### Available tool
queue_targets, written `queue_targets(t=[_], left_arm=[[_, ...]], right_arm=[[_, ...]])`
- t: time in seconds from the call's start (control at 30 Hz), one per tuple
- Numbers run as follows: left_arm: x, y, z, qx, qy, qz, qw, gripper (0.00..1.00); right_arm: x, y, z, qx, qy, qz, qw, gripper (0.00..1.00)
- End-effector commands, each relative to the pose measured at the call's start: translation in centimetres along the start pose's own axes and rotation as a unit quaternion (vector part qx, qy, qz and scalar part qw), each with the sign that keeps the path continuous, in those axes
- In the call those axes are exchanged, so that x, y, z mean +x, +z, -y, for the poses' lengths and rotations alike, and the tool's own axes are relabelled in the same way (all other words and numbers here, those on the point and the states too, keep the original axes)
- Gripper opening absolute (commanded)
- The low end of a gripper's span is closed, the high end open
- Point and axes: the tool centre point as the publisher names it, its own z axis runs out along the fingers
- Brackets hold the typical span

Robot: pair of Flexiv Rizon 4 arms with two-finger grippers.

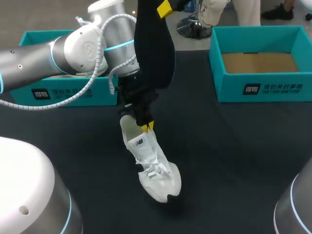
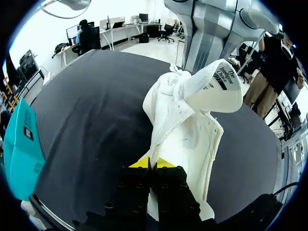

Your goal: Take the shoe out of the shoebox, open the shoe tongue, remove and reinsert the insole, then place the shoe into the shoebox

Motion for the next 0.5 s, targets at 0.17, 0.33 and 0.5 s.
queue_targets(t=[0.17,0.33,0.5], left_arm=[[-0.9,-0.2,1.4,-0.004,0.057,-0.061,0.996,0.00],[-1.3,0.7,2.6,-0.022,0.093,-0.080,0.992,0.00],[-2.2,1.5,3.3,-0.043,0.119,-0.102,0.987,0.00]], right_arm=[[0.9,-1.9,-0.6,0.002,0.002,0.008,1.000,0.00],[1.2,-2.4,-0.7,0.001,0.000,0.013,1.000,0.00],[1.2,-2.4,-0.8,0.002,0.003,0.018,1.000,0.00]])
